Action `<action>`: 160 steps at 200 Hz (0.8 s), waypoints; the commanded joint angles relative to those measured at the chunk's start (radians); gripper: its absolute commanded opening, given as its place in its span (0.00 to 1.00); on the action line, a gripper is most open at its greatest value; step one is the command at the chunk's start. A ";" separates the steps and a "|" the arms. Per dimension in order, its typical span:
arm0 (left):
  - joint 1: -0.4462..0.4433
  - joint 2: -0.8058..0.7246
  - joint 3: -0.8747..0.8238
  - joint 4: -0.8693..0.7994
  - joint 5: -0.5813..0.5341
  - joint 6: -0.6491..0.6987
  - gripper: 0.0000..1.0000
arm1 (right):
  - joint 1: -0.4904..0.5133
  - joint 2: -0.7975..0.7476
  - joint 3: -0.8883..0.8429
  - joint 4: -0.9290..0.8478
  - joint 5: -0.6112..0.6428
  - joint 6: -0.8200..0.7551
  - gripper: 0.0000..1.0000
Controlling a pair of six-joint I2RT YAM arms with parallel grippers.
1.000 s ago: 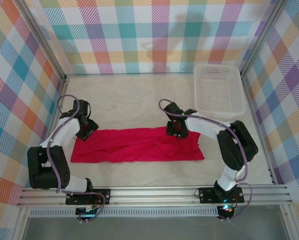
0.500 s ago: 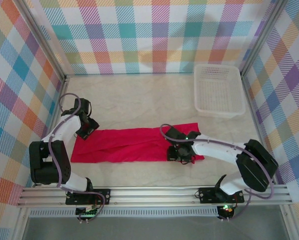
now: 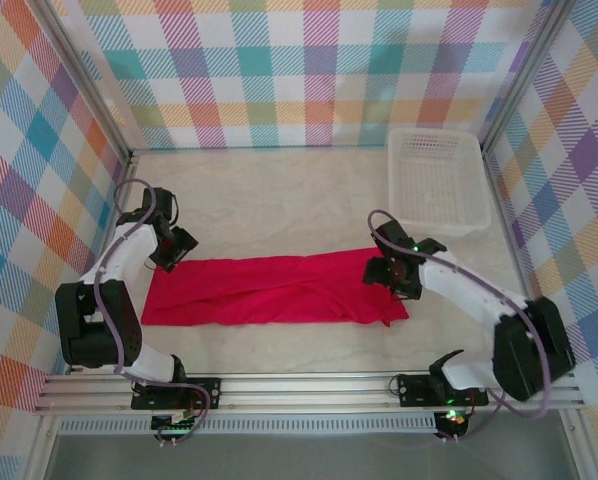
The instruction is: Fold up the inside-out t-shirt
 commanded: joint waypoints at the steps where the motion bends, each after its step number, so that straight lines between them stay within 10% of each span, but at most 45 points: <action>1: 0.049 0.011 0.003 -0.037 0.051 0.032 0.56 | -0.009 0.121 0.063 0.033 -0.028 -0.111 0.89; 57: 0.135 0.002 -0.060 -0.002 0.076 0.034 0.58 | -0.006 0.344 0.115 0.067 -0.063 -0.092 0.81; 106: 0.142 0.079 -0.121 0.087 0.034 0.018 0.58 | -0.004 0.406 0.118 0.081 -0.086 -0.079 0.30; 160: 0.038 0.036 -0.199 0.148 0.110 -0.031 0.57 | -0.086 0.125 0.045 -0.046 0.043 -0.143 0.07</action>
